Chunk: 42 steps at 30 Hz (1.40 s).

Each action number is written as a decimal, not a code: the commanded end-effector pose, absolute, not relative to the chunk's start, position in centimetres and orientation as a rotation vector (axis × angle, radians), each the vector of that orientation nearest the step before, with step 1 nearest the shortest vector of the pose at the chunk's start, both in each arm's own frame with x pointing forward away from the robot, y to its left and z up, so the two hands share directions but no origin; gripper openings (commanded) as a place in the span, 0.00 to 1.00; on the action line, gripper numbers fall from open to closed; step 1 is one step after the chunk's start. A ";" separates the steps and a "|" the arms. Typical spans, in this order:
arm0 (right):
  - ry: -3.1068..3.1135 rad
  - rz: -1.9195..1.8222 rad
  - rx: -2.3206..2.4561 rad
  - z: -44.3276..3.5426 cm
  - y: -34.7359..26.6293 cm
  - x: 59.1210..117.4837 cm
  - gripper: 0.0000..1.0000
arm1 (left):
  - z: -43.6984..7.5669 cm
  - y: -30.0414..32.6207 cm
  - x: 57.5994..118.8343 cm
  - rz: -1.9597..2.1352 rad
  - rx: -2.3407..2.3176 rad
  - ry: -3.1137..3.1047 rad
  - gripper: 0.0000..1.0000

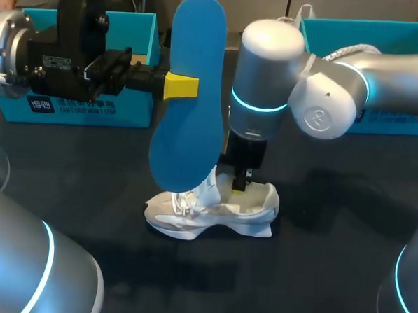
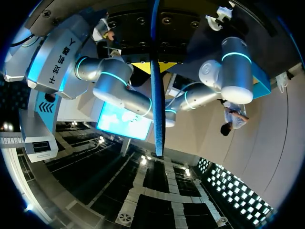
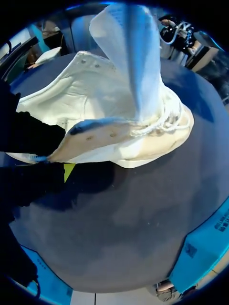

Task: Take the shoe out of the shoebox, open the shoe tongue, remove and reinsert the insole, then place the shoe into the shoebox

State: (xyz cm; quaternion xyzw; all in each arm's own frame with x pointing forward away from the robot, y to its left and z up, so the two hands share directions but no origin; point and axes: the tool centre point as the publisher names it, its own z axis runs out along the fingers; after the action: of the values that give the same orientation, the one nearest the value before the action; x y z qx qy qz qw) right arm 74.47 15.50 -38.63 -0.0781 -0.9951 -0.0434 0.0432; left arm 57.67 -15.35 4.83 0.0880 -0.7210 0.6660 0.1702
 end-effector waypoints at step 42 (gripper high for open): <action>-2.694 -0.381 -1.639 -30.3 15.0 70.0 0.00 | 4.8 -15.4 57.7 1.889 0.249 -2.050 0.00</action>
State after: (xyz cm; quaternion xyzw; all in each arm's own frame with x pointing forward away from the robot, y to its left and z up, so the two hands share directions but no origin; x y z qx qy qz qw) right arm 70.96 15.68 -30.74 -0.4361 -0.8931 -0.1109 -0.0020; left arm 57.67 -15.35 4.83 0.0880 -0.7210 0.6659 0.1702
